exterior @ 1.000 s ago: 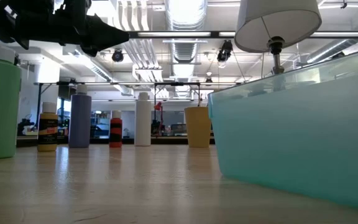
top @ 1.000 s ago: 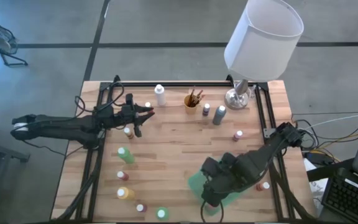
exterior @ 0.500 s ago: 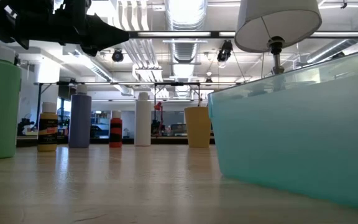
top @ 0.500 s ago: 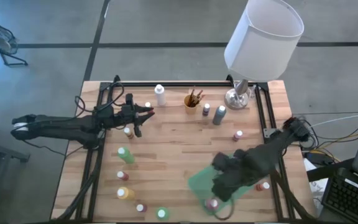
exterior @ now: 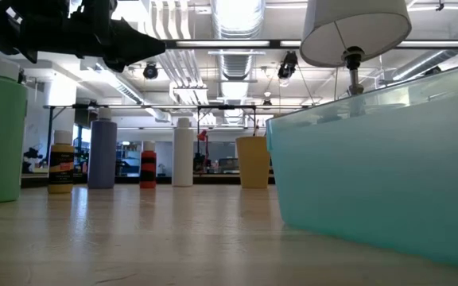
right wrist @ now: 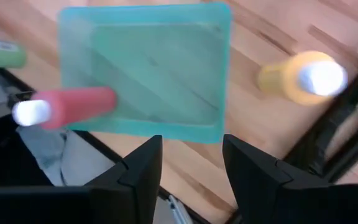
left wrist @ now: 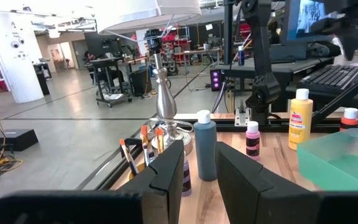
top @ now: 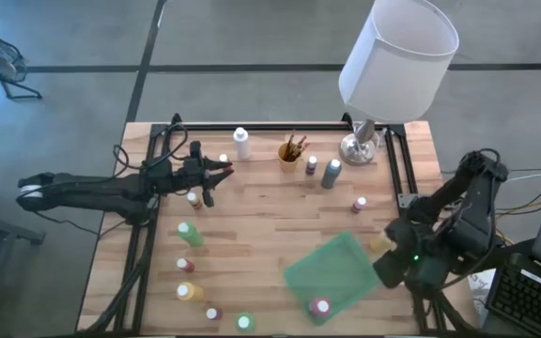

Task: Pick & Place Paint Supplies
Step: Put the orange paint bottle into the green bin

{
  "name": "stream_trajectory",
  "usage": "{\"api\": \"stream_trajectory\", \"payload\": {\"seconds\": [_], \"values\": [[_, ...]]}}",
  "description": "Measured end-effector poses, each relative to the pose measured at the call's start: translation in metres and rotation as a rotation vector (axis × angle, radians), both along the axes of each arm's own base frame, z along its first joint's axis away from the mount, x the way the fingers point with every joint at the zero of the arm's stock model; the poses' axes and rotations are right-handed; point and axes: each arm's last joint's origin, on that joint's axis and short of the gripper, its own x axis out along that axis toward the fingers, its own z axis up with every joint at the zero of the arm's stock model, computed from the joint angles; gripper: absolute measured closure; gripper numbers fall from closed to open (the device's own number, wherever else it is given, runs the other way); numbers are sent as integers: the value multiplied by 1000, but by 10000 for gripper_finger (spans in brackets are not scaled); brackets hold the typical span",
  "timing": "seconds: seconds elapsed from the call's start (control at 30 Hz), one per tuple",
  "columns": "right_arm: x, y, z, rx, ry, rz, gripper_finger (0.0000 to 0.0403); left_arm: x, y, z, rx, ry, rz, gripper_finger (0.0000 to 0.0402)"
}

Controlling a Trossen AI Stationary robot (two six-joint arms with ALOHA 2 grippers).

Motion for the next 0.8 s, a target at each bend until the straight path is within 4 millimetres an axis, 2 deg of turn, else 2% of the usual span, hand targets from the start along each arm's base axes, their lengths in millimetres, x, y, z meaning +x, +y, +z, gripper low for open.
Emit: {"api": "stream_trajectory", "payload": {"seconds": [0.17, 0.33, 0.57, 0.8], "values": [[-15, -8, -11, 80, 134, -27, 224, 0, 0, 0, 0, -1, 0, 305], [-17, -9, -19, 110, 208, -66, 217, 0, 0, 0, 0, -1, -1, 305], [-14, 6, -32, 58, 247, -50, 215, 0, 0, 0, 0, -1, -1, 305], [-20, 20, -42, 33, 276, -81, 231, 0, 0, 0, 0, -1, -1, 305]]}}
